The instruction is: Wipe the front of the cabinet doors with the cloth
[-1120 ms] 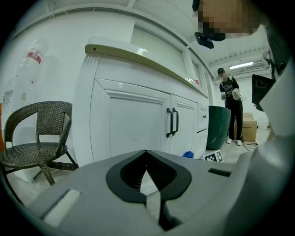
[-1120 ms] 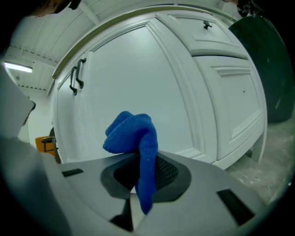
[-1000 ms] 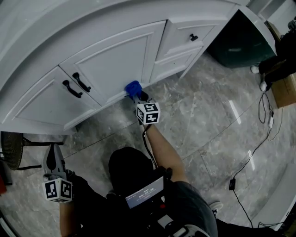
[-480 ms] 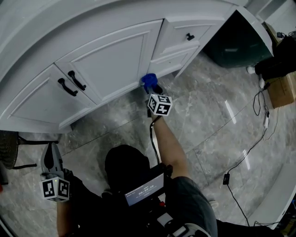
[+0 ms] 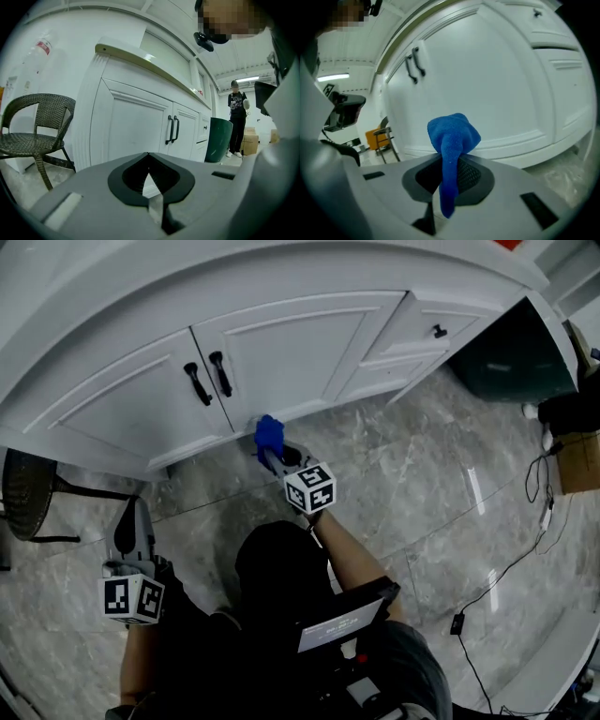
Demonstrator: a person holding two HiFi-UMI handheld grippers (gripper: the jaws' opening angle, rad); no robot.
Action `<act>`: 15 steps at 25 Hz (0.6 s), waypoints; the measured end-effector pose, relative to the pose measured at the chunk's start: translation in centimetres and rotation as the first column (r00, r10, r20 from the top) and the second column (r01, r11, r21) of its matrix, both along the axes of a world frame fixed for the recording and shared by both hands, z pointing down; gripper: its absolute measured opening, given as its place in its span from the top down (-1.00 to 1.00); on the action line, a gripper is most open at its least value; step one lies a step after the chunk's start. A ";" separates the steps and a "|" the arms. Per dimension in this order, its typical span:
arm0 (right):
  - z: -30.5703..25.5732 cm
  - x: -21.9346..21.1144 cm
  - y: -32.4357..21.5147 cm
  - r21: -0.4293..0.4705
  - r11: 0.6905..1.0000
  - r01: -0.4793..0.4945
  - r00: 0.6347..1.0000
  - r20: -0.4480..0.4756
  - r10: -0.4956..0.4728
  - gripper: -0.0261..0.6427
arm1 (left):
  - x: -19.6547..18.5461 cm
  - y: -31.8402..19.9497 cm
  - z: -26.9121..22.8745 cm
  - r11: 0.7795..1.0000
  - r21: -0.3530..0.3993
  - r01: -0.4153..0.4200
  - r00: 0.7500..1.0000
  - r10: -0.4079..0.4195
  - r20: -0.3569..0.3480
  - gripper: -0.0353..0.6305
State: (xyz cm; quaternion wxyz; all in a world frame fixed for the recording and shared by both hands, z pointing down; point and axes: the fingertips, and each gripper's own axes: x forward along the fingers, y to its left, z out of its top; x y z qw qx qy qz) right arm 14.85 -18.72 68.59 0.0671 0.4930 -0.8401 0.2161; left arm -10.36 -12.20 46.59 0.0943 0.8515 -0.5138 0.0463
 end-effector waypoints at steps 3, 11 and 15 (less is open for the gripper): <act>1.3 -6.3 0.2 -0.052 0.983 0.175 0.984 -0.033 -0.177 0.78 | -1.9 0.5 -0.4 1.000 0.003 0.028 1.000 -0.028 0.002 0.88; 7.2 -6.0 -2.2 -0.270 0.953 0.136 0.973 -0.144 -0.179 0.78 | -6.5 0.5 -1.5 0.994 0.026 0.108 0.994 -0.109 0.011 0.88; 7.0 -1.2 -3.6 -0.302 0.953 -0.007 0.986 -0.161 -0.044 0.78 | -5.8 0.0 -1.4 0.996 0.023 0.090 0.996 -0.090 0.007 0.88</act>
